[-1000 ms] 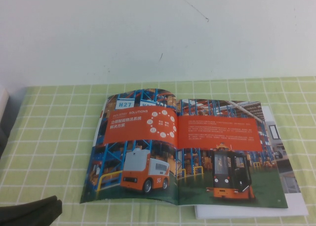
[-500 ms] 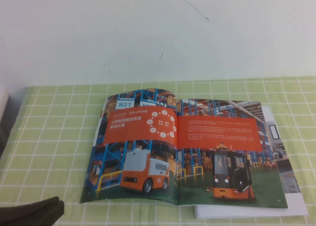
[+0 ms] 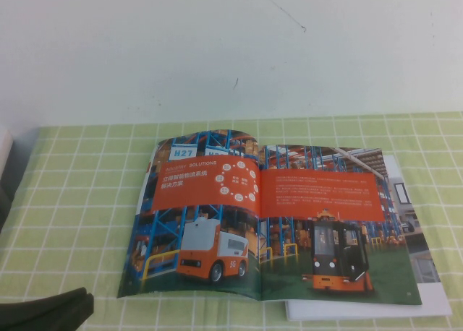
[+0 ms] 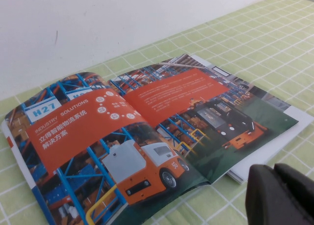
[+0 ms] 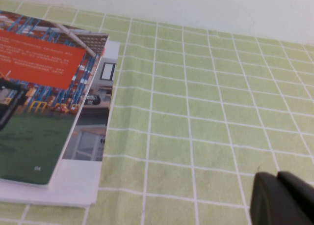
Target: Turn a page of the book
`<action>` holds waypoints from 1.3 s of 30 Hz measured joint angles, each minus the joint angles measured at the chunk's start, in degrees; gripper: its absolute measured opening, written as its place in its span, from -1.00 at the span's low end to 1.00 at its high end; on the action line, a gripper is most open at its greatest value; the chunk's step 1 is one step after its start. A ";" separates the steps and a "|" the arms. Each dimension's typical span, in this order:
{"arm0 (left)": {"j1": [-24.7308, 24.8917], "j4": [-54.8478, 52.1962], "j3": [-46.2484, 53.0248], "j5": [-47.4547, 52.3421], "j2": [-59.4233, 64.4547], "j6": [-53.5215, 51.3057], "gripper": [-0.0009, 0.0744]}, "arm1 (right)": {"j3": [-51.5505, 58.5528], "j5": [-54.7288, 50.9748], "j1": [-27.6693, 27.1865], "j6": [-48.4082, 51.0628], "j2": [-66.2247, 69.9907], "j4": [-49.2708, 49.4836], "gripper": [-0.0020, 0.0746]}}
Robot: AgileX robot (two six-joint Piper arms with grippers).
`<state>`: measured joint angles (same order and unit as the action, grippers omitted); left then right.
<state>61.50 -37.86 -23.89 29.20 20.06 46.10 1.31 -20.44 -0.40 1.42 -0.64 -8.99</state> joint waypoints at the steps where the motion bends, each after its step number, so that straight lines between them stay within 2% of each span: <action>1: 0.00 0.00 0.00 0.00 0.00 0.00 -0.99 | 0.00 0.00 0.00 0.00 0.00 0.00 -0.95; 18: 0.09 2.60 0.00 1.00 0.00 -0.46 -0.99 | 0.00 -0.04 0.00 -0.06 0.00 0.00 -0.95; 22: -2.82 8.50 0.53 3.32 0.00 -9.70 -0.99 | 0.00 -0.13 0.00 -0.06 0.00 -0.09 -0.95; 26: -11.02 13.79 3.82 -0.39 -0.61 -24.87 -0.99 | 0.00 -0.13 0.00 -0.06 0.00 -0.09 -0.95; 32: -29.85 29.59 13.35 -14.71 -5.02 -42.35 -0.99 | 0.00 -0.13 0.00 -0.06 0.00 -0.09 -0.95; 35: -39.06 32.74 18.60 -22.68 -9.43 -45.74 -0.99 | 0.00 -0.13 0.00 -0.06 0.00 -0.09 -0.95; 39: -49.70 34.82 24.22 -25.53 -17.15 -46.61 -0.99 | 0.00 -0.13 0.00 -0.19 0.00 -0.09 -0.95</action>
<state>11.80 -3.04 0.33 3.68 2.91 -0.51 1.31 -20.57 -0.40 1.22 -0.64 -9.09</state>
